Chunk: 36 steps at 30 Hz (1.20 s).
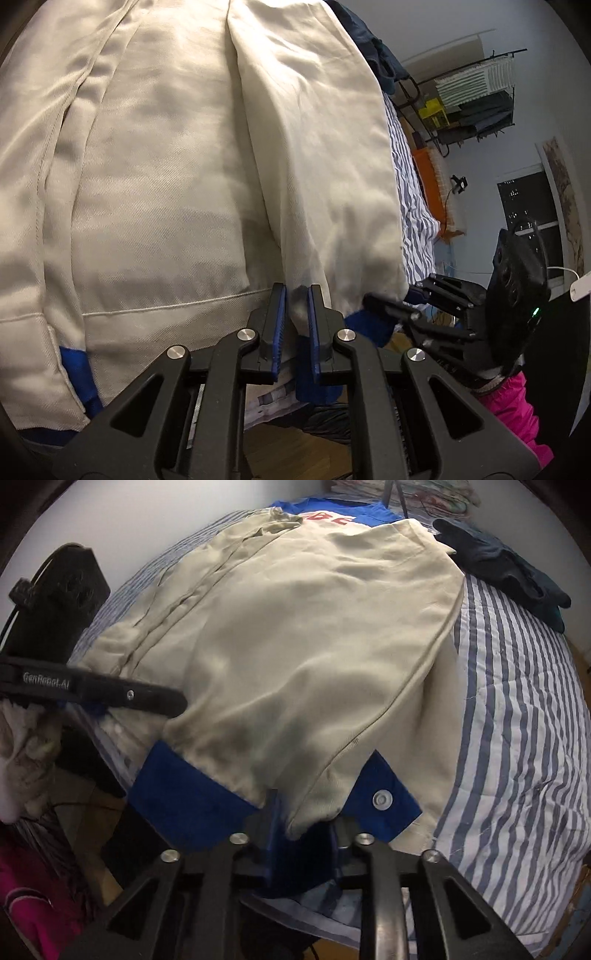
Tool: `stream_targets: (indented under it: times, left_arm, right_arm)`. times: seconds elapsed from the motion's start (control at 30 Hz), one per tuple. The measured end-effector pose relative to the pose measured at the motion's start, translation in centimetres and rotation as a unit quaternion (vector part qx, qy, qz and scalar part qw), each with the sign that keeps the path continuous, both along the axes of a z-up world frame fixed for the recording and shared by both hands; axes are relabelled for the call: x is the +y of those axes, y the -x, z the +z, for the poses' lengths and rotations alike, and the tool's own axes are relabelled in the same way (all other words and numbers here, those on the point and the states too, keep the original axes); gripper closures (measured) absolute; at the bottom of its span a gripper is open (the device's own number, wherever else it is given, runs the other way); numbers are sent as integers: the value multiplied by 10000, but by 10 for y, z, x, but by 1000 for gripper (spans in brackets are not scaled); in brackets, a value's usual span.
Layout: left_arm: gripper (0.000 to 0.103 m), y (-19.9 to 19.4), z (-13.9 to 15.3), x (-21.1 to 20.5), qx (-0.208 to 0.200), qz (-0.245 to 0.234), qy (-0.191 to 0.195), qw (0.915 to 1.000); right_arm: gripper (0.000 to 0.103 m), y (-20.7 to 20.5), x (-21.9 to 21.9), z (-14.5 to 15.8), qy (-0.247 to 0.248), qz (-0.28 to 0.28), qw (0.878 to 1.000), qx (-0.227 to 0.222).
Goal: Fold large clothes
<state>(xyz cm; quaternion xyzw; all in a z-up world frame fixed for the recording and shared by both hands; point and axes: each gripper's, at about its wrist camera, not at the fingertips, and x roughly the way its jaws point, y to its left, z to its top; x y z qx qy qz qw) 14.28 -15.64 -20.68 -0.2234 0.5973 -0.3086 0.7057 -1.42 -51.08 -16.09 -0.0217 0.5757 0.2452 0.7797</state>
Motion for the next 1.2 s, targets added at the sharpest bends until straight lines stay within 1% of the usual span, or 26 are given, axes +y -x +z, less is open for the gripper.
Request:
stream_targets:
  times: [0.03,0.07,0.1,0.17,0.2,0.27,0.33,0.4,0.43,0.5,0.53,0.57,0.6,0.63,0.67,0.7,0.77,0.83,0.87,0.9,0.93,0.97,1.07,1.1,1.13,1.2]
  left_arm:
    - [95,1,2,1,-56,-12,-9,10000]
    - [96,2,4,3,-95,-14,4,10000]
    - [97,3,4,4,-111,-11,18,9999]
    - [97,4,6,7,-157,-1,13,9999]
    - [97,4,5,8,-160,3,10,9999]
    - [97,5,2,8,-129,6,21,9999]
    - [97,6,1,7,-109,-35,34,9999]
    - [97,9,2,6,-98,-63,24,9999]
    - [97,10,3,6,-107,-75,20,9999]
    - [97,10,7,6,-123,-22,-11,9999]
    - [97,10,9,9,-49,45,88,9999]
    - [92,6,8,7,20,71,172,9998]
    - [79,5,9,8,108,115,280,9995]
    - [71,6,11,8,143,161,373,9991]
    - [57,6,13,7,155,184,454,9987]
    - [54,7,16,5,178,179,550,9982]
    - [54,9,20,-6,194,12,573,9982]
    - [54,10,17,-22,131,-201,260,9994]
    - [54,9,12,-28,133,-274,111,9995]
    - [66,8,3,-32,227,-313,158,9991]
    - [81,8,-6,-34,401,-349,318,9981]
    - [94,7,-13,-35,545,-337,494,9967]
    - [94,11,-8,-21,625,-164,1554,9857]
    - [94,11,-3,-18,532,-179,1658,9846]
    - [94,10,0,-16,406,-209,1596,9861]
    - [94,10,-5,-17,343,-253,1151,9924]
  right_arm:
    - [100,-3,-11,6,-693,-229,9971,203]
    - [100,-5,-24,16,-1583,-475,9856,359]
    - [100,-8,-38,24,-2199,-689,9722,413]
    - [100,-11,-63,30,-2915,-1054,9496,478]
    - [100,-11,-74,26,-3070,-1202,9425,540]
    - [98,-10,-90,11,-2840,-1462,9446,754]
    - [95,-8,-98,-13,-2155,-1747,9551,1037]
    - [89,-6,-100,-23,-1590,-1761,9654,1084]
    - [89,-5,-100,-25,-1336,-1714,9700,1090]
    - [89,-5,-100,-21,-1357,-1653,9715,1023]
    - [89,-4,-100,-18,-1468,-1619,9708,987]
    - [87,-4,-99,-13,-1658,-1552,9695,924]
    - [74,-3,-98,-8,-1736,-1488,9698,853]
    - [64,-3,-97,-4,-1723,-1444,9713,777]
    - [59,-2,-94,-2,-1653,-1417,9732,738]
    - [61,-1,-91,-2,-1545,-1378,9756,731]
    - [66,-3,-88,-7,-1464,-1342,9768,800]
    - [75,-4,-84,-17,-1468,-1322,9758,940]
    - [86,-4,-80,-18,-1439,-1325,9760,956]
    - [96,-4,-80,-18,-1487,-1331,9751,972]
    - [99,-3,-80,-15,-1695,-1368,9710,989]
    - [100,-4,-82,-11,-1906,-1416,9666,962]
    - [100,-1,-88,13,-2328,-1409,9603,620]
    - [100,-1,-92,19,-2343,-1386,9608,520]
    - [100,-3,-94,19,-2175,-1426,9644,485]
    - [100,-3,-87,8,-1571,-1398,9758,595]
